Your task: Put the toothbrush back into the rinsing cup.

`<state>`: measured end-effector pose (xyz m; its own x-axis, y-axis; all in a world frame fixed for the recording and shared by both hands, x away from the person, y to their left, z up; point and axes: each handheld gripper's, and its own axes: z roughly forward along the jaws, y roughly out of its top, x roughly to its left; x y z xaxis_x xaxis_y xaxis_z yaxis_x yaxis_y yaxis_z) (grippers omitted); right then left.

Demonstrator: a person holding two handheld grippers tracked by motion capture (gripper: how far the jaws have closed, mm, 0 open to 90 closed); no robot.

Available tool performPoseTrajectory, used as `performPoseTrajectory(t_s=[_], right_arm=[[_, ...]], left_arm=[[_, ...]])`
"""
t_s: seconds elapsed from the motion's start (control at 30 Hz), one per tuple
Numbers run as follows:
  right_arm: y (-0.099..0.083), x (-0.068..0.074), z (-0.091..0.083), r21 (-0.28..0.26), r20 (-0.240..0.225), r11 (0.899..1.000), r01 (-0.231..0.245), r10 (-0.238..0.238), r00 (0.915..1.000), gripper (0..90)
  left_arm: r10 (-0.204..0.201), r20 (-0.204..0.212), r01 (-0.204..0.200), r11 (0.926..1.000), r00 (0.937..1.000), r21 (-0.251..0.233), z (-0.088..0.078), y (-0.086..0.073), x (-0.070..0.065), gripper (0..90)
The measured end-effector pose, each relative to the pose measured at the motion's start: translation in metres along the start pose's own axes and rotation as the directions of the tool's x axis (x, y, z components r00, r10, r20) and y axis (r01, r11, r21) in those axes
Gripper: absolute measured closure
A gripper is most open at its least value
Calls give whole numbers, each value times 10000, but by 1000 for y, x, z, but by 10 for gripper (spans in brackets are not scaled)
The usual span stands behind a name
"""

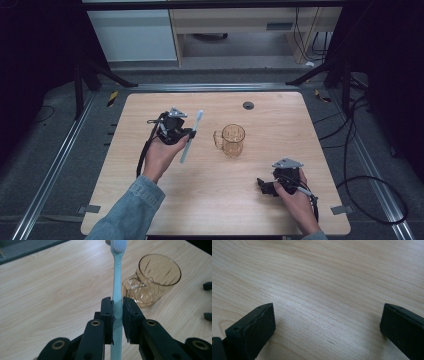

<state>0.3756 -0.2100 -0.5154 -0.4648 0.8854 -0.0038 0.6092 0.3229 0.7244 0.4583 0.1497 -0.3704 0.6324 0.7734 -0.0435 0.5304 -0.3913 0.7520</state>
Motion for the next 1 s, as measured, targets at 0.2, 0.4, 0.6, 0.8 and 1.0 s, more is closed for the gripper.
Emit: performPoseTrajectory(t_s=[0.2,0.4,0.6,0.8,1.0], right_arm=[[0,1,-1,-14,-11,10000,22,-22,10000,7],[0,1,-1,-11,-11,10000,23,-23,10000,7],[0,1,-1,-12,-14,10000,39,-39,10000,6],[0,1,-1,12,-62,10000,56,-56,10000,7],[0,1,-1,11,-74,10000,66,-65,10000,6]], left_arm=[[-196,193,208,9976,9996,-660,2,9,-4,786],[-314,208,336,9931,9993,-1120,9,17,-12,786],[-268,-67,253,9854,9996,-1684,9,22,-16,786],[-173,-216,115,9697,9996,-2440,8,23,-25,786],[1,-591,-174,9563,9983,-2919,9,23,-34,786]])
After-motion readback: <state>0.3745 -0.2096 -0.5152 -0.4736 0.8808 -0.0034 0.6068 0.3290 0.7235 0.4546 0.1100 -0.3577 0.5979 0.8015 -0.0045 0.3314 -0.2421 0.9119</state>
